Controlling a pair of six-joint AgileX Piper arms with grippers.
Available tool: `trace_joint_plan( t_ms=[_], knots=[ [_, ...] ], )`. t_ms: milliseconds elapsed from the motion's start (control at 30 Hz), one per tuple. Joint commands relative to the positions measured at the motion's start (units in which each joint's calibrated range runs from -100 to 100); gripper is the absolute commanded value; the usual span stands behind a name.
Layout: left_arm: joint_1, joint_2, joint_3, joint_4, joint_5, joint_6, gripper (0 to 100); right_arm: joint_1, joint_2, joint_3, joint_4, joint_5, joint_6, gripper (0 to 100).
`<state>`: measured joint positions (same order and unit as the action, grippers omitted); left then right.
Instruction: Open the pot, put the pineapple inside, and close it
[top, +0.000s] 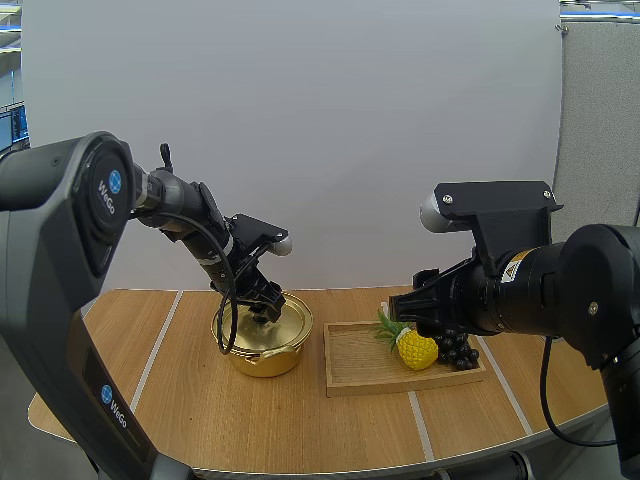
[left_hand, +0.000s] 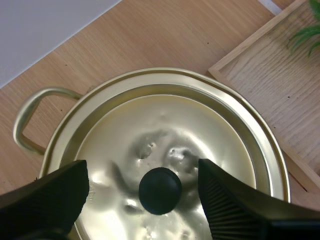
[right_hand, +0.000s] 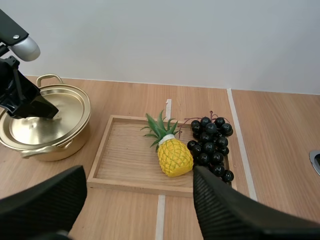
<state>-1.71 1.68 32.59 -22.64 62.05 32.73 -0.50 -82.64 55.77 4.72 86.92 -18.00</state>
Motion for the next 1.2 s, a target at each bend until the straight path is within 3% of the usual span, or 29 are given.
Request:
trace_joint_plan(
  t_ms=[0, 233, 400, 467, 733, 1167],
  knots=[
    [-0.15, 0.81, -0.6, 0.64, -0.5, -0.87, 100, 0.09, 0.13, -0.51, 0.08, -0.44, 0.13, 100],
    [-0.15, 1.36, -0.6, 0.78, 0.92, -1.67, 100, 0.09, 0.13, -0.51, 0.08, -0.44, 0.13, 100],
    [-0.15, 1.25, -1.17, 1.03, 3.73, -1.67, 20, 0.09, 0.13, -0.51, 0.08, -0.44, 0.13, 100],
    [-0.15, 1.25, -1.46, 1.03, 5.33, -1.67, 0, 0.09, 0.13, -0.51, 0.08, -0.44, 0.13, 100],
    [-0.15, -3.43, -1.59, 1.03, 6.7, -2.49, 0, 0.09, 0.13, -0.51, 0.08, -0.44, 0.13, 100],
    [-0.15, -27.69, -9.48, 2.3, 5.79, -2.49, 0, 0.09, 0.13, -0.51, 0.08, -0.44, 0.13, 100]
  ],
)
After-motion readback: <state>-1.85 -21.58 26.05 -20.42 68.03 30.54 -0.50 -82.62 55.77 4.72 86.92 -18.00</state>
